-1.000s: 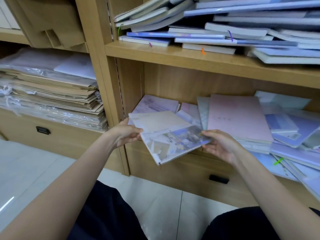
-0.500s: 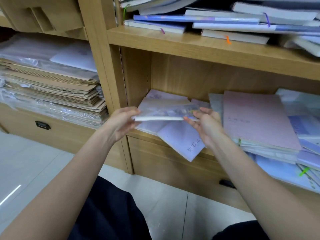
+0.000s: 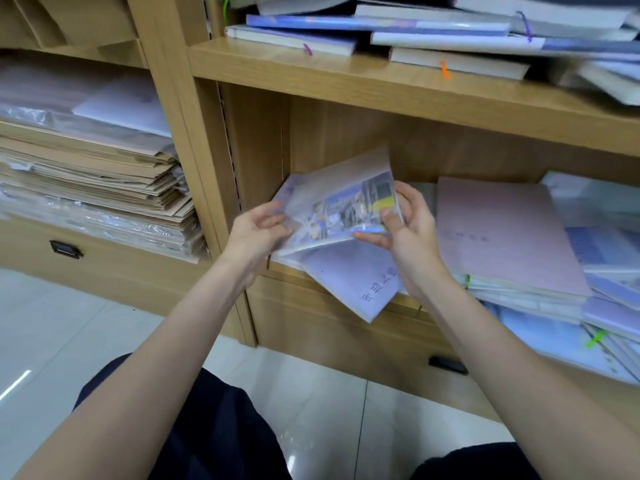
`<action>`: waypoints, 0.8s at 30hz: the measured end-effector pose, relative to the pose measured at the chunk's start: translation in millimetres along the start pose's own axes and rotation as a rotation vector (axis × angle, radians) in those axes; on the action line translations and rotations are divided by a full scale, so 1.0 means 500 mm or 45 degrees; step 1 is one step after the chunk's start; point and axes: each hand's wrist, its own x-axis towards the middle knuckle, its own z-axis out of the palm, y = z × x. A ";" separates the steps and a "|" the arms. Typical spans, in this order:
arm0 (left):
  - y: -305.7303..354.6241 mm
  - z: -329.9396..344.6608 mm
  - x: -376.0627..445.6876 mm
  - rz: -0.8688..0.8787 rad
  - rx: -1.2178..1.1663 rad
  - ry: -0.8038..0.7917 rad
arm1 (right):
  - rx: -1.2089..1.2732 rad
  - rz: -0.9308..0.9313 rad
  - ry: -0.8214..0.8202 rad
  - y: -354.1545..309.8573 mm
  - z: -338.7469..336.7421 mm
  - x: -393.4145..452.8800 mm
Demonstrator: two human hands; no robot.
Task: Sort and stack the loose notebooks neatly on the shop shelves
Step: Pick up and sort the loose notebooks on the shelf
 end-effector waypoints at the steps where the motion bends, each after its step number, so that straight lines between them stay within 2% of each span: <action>1: 0.005 -0.007 0.013 0.091 0.147 0.019 | 0.083 0.032 0.021 0.010 0.015 0.006; 3: 0.001 -0.023 0.035 0.229 0.631 -0.025 | 0.283 0.214 -0.040 0.039 0.045 0.019; 4: -0.007 -0.026 0.040 0.250 0.901 -0.097 | 0.330 0.356 -0.142 0.054 0.053 0.022; 6: -0.044 -0.025 0.042 0.258 1.356 -0.290 | 0.182 0.588 -0.346 0.070 0.046 0.021; 8: -0.084 -0.028 0.037 0.303 1.654 -0.419 | -0.017 0.621 -0.342 0.068 0.011 0.022; 10: -0.104 -0.037 0.035 0.352 1.753 -0.381 | -0.282 0.527 -0.279 0.056 -0.037 0.020; 11: -0.109 -0.043 0.035 0.396 1.783 -0.354 | -0.501 0.468 -0.344 0.047 -0.060 0.016; 14: -0.125 -0.038 0.006 0.498 1.955 -0.262 | -1.223 0.446 -0.768 0.039 -0.090 -0.017; 15: -0.133 -0.031 -0.011 0.501 1.994 -0.260 | -1.404 0.403 -0.829 0.049 -0.086 -0.029; 17: -0.150 -0.018 -0.044 0.469 1.997 -0.292 | -1.652 0.281 -0.808 0.072 -0.057 -0.053; 20: -0.144 -0.019 -0.073 0.395 1.953 -0.342 | -2.159 0.068 -0.664 0.120 -0.012 -0.076; 22: -0.133 -0.024 -0.073 0.368 1.996 -0.382 | -2.318 -0.147 -0.559 0.124 0.003 -0.083; 24: -0.117 -0.027 -0.070 0.324 2.006 -0.440 | -2.354 -0.325 -0.614 0.103 0.005 -0.089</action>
